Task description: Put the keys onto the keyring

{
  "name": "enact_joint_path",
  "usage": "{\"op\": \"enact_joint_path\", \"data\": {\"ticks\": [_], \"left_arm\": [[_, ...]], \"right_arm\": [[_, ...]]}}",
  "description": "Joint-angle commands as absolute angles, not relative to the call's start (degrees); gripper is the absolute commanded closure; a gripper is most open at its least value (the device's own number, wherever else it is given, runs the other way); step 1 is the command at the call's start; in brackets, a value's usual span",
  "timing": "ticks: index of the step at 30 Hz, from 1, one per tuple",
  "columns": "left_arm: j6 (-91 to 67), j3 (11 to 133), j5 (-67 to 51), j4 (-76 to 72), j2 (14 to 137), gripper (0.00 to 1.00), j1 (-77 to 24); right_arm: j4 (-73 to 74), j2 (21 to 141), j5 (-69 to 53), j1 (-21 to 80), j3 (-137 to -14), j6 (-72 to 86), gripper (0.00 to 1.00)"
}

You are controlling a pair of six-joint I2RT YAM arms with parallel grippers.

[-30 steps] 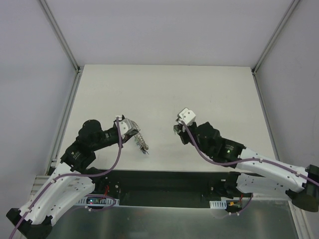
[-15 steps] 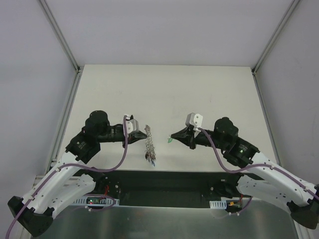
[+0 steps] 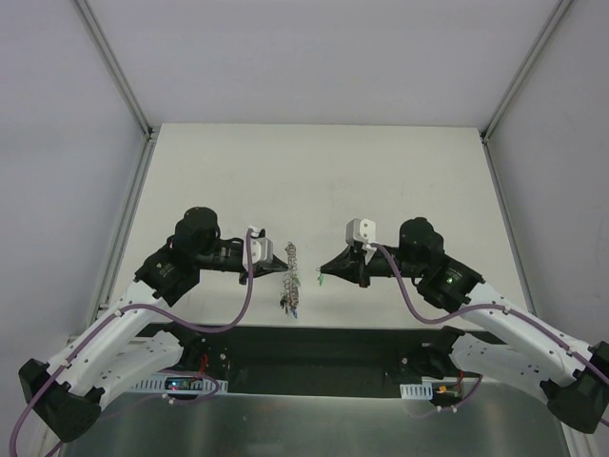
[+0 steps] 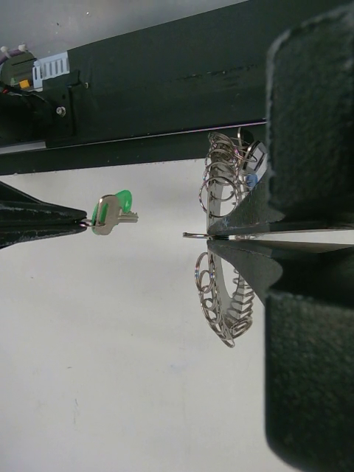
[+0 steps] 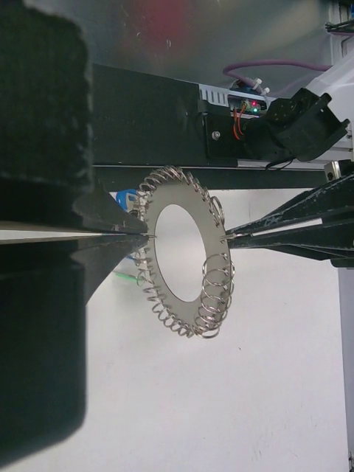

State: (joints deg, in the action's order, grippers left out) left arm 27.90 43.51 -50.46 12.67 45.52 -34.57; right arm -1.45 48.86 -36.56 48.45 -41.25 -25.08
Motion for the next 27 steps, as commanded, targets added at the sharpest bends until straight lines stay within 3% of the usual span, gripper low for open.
{"op": "enact_joint_path", "data": {"ticks": [1, 8, 17, 27], "left_arm": [[30.8, 42.2, -53.4, 9.4, 44.3, 1.0, -35.1], [30.5, 40.8, -51.0, 7.9, 44.5, 1.0, -35.2], [30.6, 40.2, -51.4, 7.2, 44.9, 1.0, -35.3], [29.6, 39.8, -52.1, 6.4, 46.1, 1.0, -35.5]], "right_arm": [[-6.7, 50.6, -38.5, 48.1, -43.6, -26.4, 0.99], [-3.2, 54.8, -37.6, 48.2, -47.5, -26.9, 0.99], [-8.8, 57.8, -41.8, 48.6, -46.2, -23.9, 0.99], [-8.2, 57.0, -33.8, 54.3, -45.3, -29.0, 0.99]]}}
